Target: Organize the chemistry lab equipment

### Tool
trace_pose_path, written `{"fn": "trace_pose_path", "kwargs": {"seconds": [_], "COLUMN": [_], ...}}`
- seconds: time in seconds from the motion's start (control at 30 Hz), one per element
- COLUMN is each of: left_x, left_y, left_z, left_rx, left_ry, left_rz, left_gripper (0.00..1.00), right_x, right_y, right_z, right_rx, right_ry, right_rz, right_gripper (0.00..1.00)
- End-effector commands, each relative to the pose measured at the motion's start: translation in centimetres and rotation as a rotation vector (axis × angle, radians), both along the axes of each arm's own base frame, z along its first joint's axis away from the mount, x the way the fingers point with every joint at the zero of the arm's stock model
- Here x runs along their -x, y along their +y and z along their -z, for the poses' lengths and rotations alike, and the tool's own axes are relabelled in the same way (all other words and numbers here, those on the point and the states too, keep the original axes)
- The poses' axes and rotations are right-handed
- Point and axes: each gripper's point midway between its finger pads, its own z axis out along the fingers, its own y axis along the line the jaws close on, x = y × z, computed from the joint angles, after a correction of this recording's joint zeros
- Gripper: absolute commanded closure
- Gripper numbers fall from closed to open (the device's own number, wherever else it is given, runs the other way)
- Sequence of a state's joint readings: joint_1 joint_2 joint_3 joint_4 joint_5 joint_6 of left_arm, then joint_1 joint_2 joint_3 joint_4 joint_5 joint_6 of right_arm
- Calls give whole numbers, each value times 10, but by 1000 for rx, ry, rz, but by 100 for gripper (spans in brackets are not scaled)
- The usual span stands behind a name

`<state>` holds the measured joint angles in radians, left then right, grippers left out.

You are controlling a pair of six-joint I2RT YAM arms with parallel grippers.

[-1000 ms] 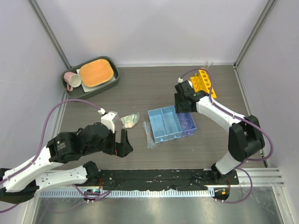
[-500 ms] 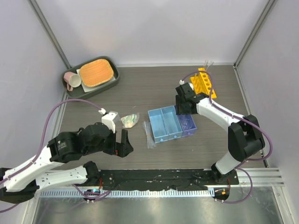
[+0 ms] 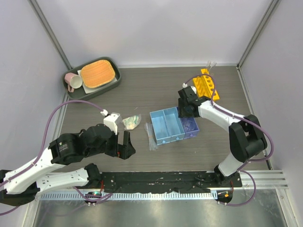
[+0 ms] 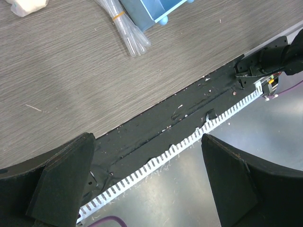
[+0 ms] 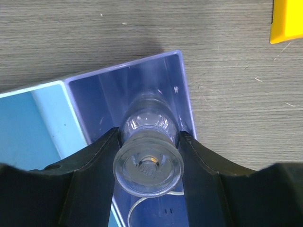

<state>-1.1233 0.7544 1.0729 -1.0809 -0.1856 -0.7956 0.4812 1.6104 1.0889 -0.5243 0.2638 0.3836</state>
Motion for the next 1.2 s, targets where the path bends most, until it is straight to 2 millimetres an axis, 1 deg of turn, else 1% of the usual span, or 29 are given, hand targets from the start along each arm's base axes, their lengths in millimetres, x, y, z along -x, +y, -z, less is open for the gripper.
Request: {"fn": "trace_pose_path", "kwargs": {"seconds": [0.0, 0.13, 0.23, 0.4, 0.67, 0.8, 1.0, 1.17], "left_x": [-5, -5, -5, -5, -5, -5, -5, -5], "left_y": [-8, -9, -10, -11, -12, -12, -12, -12], "left_z": [-14, -13, -13, -12, -12, -14, -14, -15], "left_rx": [42, 39, 41, 38, 42, 48, 51, 56], "left_ry": [-36, -35, -36, -33, -35, -35, -33, -32], "left_rz": [16, 19, 21, 22, 23, 23, 20, 16], "left_gripper": [0, 0, 0, 0, 0, 0, 0, 0], "right_x": [-11, -10, -9, -10, -11, -11, -11, -12], "right_y": [5, 5, 5, 6, 6, 5, 4, 5], "right_z": [0, 6, 8, 4, -1, -2, -6, -16], "right_rx": [-32, -28, -29, -35, -28, -27, -25, -22], "right_ry": [-39, -28, -23, -28, -33, -34, -40, -56], "right_rz": [26, 26, 28, 26, 26, 29, 31, 32], "right_gripper": [68, 67, 63, 54, 48, 42, 39, 39]}}
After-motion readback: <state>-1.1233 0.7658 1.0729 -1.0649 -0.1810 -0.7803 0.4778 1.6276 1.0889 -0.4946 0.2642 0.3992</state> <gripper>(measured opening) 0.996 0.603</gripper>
